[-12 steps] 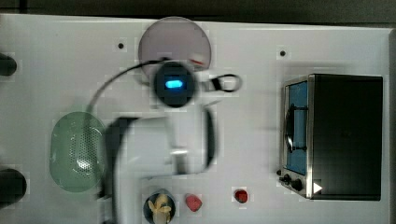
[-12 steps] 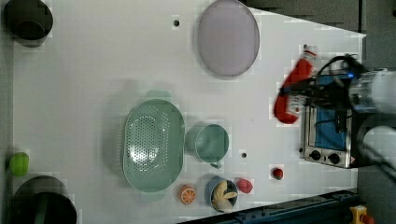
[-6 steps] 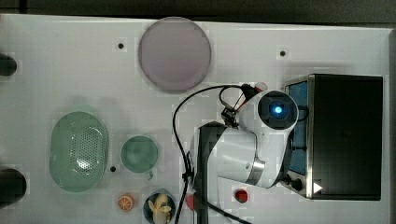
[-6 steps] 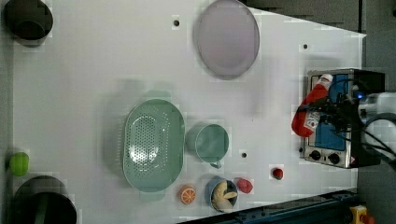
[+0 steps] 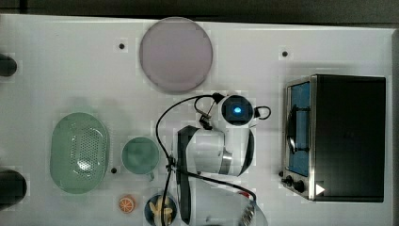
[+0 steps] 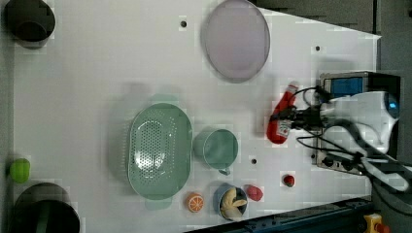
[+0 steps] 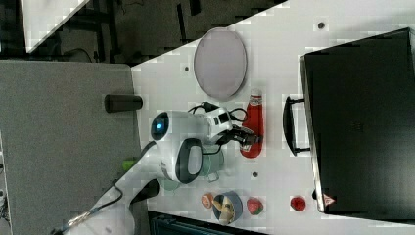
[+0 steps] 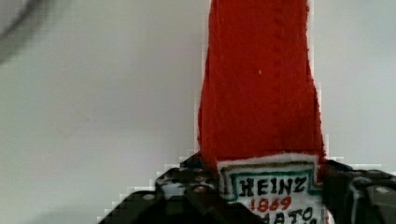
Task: Pick ketchup from strainer and place it on the table
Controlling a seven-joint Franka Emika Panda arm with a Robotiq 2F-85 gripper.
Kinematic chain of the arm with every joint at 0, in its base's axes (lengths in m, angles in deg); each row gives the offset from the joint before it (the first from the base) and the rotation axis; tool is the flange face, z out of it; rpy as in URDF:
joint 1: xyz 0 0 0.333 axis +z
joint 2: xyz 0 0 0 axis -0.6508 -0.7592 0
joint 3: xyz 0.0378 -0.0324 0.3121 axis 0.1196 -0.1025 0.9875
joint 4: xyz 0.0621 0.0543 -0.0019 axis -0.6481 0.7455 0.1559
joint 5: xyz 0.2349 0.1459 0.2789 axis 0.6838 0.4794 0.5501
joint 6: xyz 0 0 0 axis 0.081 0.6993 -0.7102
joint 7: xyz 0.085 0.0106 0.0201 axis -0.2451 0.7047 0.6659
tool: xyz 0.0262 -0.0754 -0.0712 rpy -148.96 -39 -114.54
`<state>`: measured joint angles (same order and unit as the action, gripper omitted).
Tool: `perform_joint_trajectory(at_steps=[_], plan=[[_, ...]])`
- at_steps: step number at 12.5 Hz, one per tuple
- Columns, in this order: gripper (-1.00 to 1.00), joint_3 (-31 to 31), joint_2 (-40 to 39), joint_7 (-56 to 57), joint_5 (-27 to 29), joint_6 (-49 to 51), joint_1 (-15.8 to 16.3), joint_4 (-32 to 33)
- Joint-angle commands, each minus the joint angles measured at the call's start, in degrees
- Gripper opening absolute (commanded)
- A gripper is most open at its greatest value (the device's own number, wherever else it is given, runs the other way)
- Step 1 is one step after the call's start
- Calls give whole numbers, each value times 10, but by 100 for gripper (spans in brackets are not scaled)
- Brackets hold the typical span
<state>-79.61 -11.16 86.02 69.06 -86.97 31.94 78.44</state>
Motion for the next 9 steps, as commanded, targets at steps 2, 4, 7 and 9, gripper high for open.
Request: perform_joint_trajectory(at_steps=[2,4,7,9], plan=[[51,6,-15,27,2,-28,8,0],[95,6,-5,26,2,-26,8,-2],[100,14,64,11,6,15,8,-20],[100,21,121,-30,8,105,8,-55]])
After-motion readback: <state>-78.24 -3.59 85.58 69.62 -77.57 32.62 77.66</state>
